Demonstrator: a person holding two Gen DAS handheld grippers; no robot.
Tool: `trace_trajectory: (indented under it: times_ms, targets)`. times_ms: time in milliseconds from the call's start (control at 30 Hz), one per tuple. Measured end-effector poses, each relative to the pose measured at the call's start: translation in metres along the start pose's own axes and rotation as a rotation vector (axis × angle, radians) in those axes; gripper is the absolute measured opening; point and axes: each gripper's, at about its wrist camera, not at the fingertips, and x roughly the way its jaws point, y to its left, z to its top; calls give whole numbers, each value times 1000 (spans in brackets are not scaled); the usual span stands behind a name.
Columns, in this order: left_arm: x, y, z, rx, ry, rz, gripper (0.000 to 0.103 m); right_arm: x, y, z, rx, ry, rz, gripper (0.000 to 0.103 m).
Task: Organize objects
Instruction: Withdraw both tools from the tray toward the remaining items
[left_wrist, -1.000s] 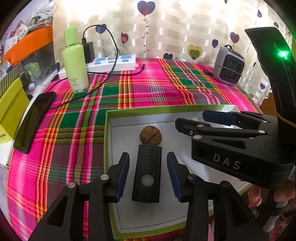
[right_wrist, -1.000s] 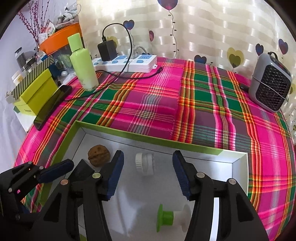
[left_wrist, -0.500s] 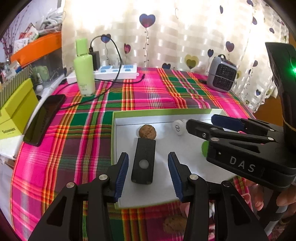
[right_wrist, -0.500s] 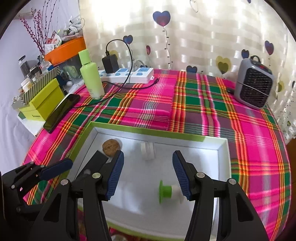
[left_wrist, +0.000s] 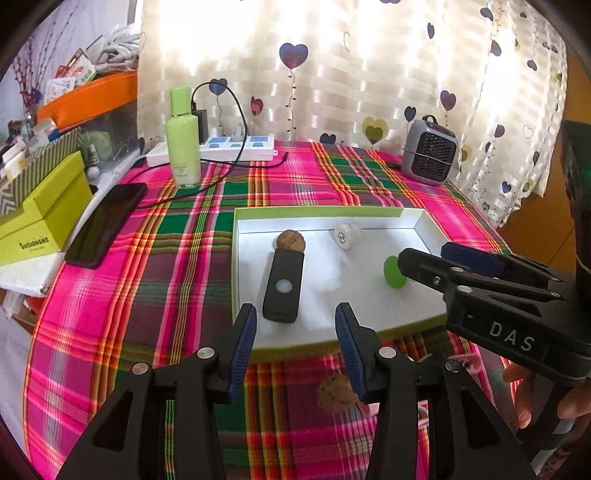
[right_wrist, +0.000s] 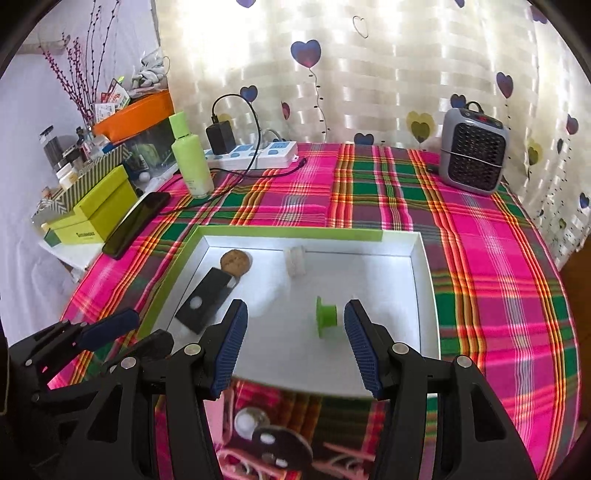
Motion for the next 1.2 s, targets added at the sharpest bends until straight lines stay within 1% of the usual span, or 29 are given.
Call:
trace_trajectory:
  times_ms: [133,267,400,567,633,733,800,1000,1200]
  targets:
    - [-8,-1,-7,3,-5,0,43,-14,1,-9,6,-34,-13,56]
    - [-15,-3,-13,14,-18,4,43,-27,-1,-22,26,-59,-3,56]
    - [-23,-3,-22,14,-29,-12,43,-37,-1,-35,15,-70,-22,56]
    - [-27,2,-32,-9,-32,-40,43,-47,-10,-51,29,-81,-51,56]
    - [-25,4,-37,-16,-22,-53,43,-50,-15,-56,42,-85,-57,56]
    - [-24,0,-43,4,-8,-64,44,-54,-22,-66,42,-92,-78,56]
    - [-23,-3,-47,15,-10,-68,44,-55,-27,-72,46,-91,-93,56]
    - [-21,-6,-53,10,5,-114,45,-55,-38,-82,53,-73,-99,56]
    - [-13,-3,-60,0,36,-114,45,-50,-47,-94,61,-37,-92,56]
